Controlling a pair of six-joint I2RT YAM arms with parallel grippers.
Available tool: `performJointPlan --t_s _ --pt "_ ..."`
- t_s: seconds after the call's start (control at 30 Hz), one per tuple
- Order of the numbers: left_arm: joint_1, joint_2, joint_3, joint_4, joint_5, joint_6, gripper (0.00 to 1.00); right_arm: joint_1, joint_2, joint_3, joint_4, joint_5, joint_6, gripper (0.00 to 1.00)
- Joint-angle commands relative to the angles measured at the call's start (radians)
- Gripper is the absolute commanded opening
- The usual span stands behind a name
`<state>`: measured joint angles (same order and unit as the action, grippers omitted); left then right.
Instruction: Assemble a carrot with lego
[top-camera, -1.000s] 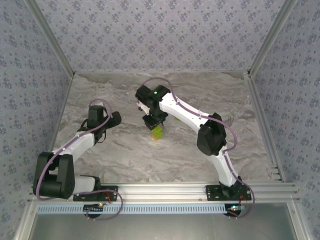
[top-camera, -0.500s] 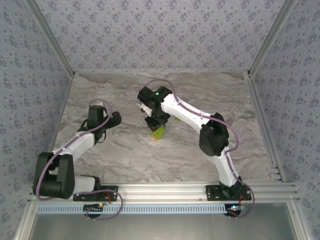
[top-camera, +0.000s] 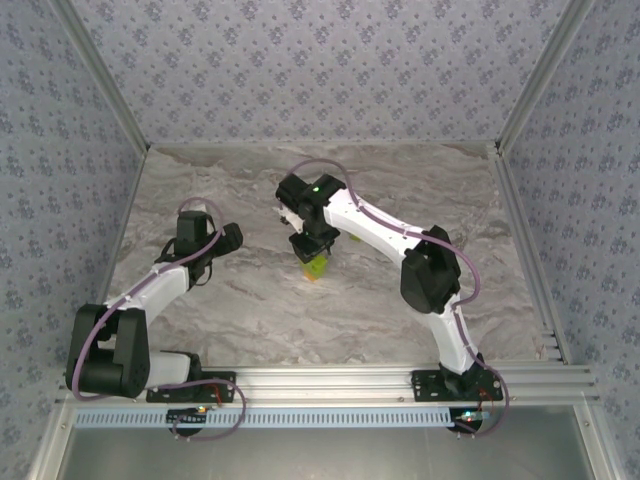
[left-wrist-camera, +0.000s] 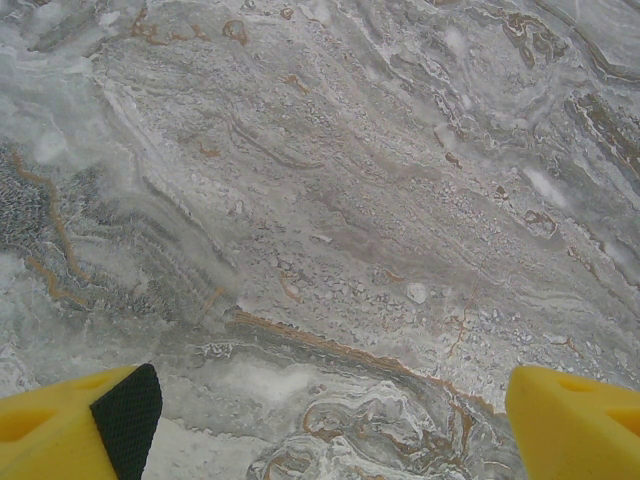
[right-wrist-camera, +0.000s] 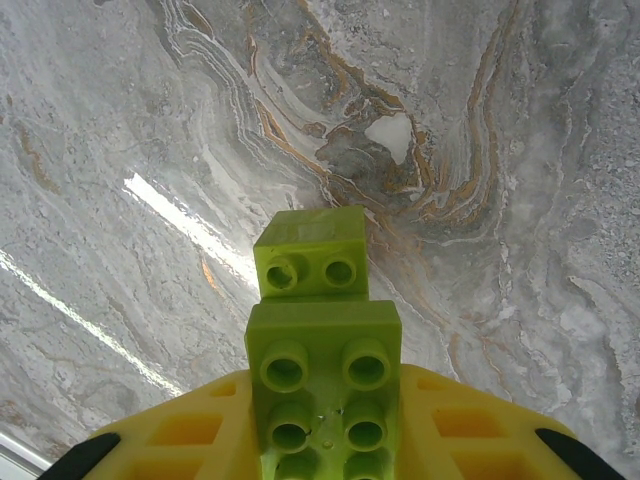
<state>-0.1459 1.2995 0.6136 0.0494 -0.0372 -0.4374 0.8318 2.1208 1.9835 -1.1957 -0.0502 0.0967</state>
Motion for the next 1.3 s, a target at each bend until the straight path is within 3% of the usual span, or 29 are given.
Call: performJointPlan --t_s 0.0,0.5,0.8,1.27 --pt "0.003 -0.008 0.005 0.012 0.016 0.012 0.91 0.003 -0.009 -0.01 -0.004 -0.016 -0.008 0.33" --pt "0.003 -0.008 0.004 0.012 0.016 0.011 0.91 0.004 0.017 0.004 -0.014 -0.044 -0.023 0.33" --pt "0.003 -0.011 0.004 0.012 0.016 0.011 0.91 0.021 0.041 0.002 -0.054 0.004 -0.038 0.34" --pt "0.003 -0.005 0.005 0.013 0.016 0.011 0.91 0.011 0.063 -0.082 0.021 -0.006 0.095 0.34"
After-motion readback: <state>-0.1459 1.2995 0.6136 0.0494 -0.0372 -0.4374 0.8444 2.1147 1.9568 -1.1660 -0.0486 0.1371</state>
